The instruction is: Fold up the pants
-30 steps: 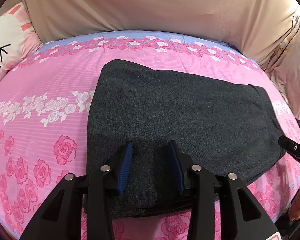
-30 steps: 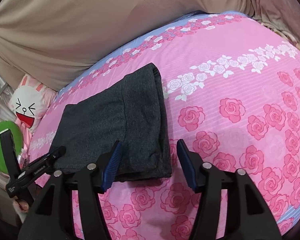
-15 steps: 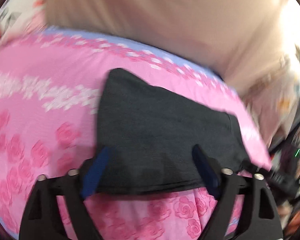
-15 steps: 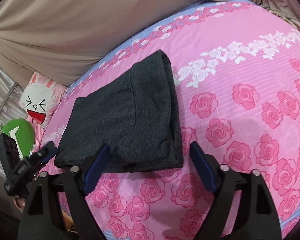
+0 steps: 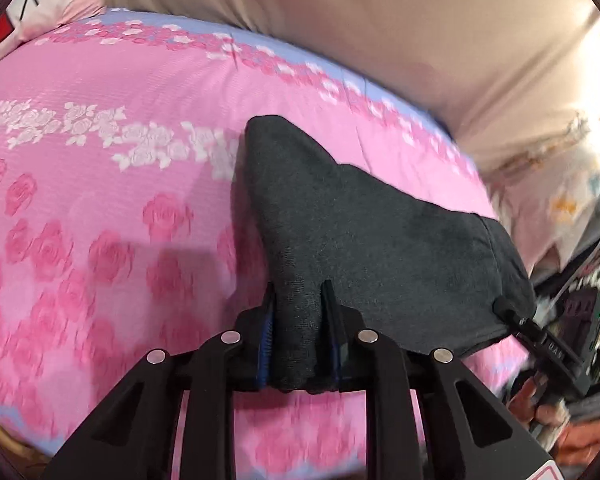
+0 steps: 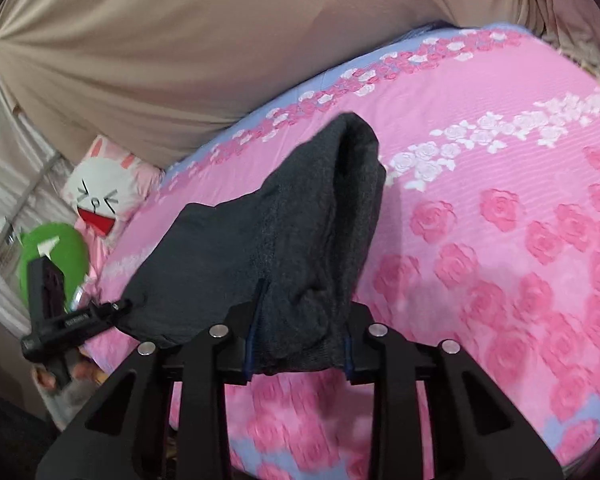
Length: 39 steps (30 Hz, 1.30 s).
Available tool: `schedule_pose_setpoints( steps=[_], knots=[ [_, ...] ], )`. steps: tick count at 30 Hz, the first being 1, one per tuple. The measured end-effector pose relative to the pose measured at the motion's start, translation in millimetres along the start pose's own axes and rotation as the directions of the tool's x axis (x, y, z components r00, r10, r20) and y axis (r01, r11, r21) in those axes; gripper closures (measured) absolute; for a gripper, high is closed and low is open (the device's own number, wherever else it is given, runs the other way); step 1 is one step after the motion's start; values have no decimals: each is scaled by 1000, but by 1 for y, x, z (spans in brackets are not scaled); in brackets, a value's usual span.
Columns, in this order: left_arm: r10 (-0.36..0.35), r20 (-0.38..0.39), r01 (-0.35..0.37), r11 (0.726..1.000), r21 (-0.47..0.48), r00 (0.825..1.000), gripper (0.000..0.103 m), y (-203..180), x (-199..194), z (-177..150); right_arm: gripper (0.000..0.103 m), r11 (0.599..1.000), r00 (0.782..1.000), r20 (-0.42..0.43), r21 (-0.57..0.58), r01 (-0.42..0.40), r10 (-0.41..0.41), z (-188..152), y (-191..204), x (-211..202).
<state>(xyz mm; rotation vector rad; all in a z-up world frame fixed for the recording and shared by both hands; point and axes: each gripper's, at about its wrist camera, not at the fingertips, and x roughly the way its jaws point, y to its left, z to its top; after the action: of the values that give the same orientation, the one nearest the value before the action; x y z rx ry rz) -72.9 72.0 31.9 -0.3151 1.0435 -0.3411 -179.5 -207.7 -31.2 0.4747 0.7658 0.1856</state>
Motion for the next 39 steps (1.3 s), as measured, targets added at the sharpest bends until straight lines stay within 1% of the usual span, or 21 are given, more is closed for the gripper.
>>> schedule_pose_setpoints(
  steps=[1,2,3,5,7,10,13,19,22,24,27,30,33,39],
  knots=[
    [38,-27,-38,999,13,999,84,-1,4,-6,72,1000,999,-21,1,25,-25,-8,-4,3],
    [68,-37,-67,998,20,997,84,-2,9,-10,70,999,999,-36,8,40,-39,-13,-9,7],
    [93,-28,-92,995,29,995,82,-3,13,-14,68,999,998,-48,33,39,-37,-19,-16,14],
    [155,-12,-154,987,47,988,80,-9,19,-17,66,997,1000,-25,70,13,-12,-21,-21,14],
    [201,-1,-200,977,77,980,79,-16,22,-17,63,998,1000,-21,64,22,-21,-20,-19,16],
    [230,1,-229,969,93,973,75,-17,28,-15,60,998,1000,-19,60,21,-20,-19,-18,20],
    [244,11,-244,965,96,970,70,-16,31,-14,59,998,1000,-16,65,14,-13,-20,-19,20],
    [259,18,-260,961,98,966,67,-20,33,-14,59,998,1000,-14,65,14,-13,-20,-19,20],
    [261,30,-263,960,98,965,65,-21,35,-13,57,998,1000,-15,62,13,-13,-21,-20,20],
    [264,33,-266,959,97,964,62,-20,35,-12,55,998,1000,-14,52,17,-16,-20,-19,20],
    [276,41,-279,957,86,960,52,-18,37,-12,52,999,1000,-12,39,23,-23,-20,-14,21],
    [271,42,-273,959,78,962,49,-16,38,-11,47,999,1000,-10,27,23,-22,-19,-13,23],
    [278,49,-281,956,81,959,44,-16,40,-10,43,1000,1000,-9,20,24,-24,-19,-10,24],
    [286,56,-289,954,80,957,38,-18,44,-7,38,1000,1000,-6,11,27,-27,-19,-8,24]
  ],
)
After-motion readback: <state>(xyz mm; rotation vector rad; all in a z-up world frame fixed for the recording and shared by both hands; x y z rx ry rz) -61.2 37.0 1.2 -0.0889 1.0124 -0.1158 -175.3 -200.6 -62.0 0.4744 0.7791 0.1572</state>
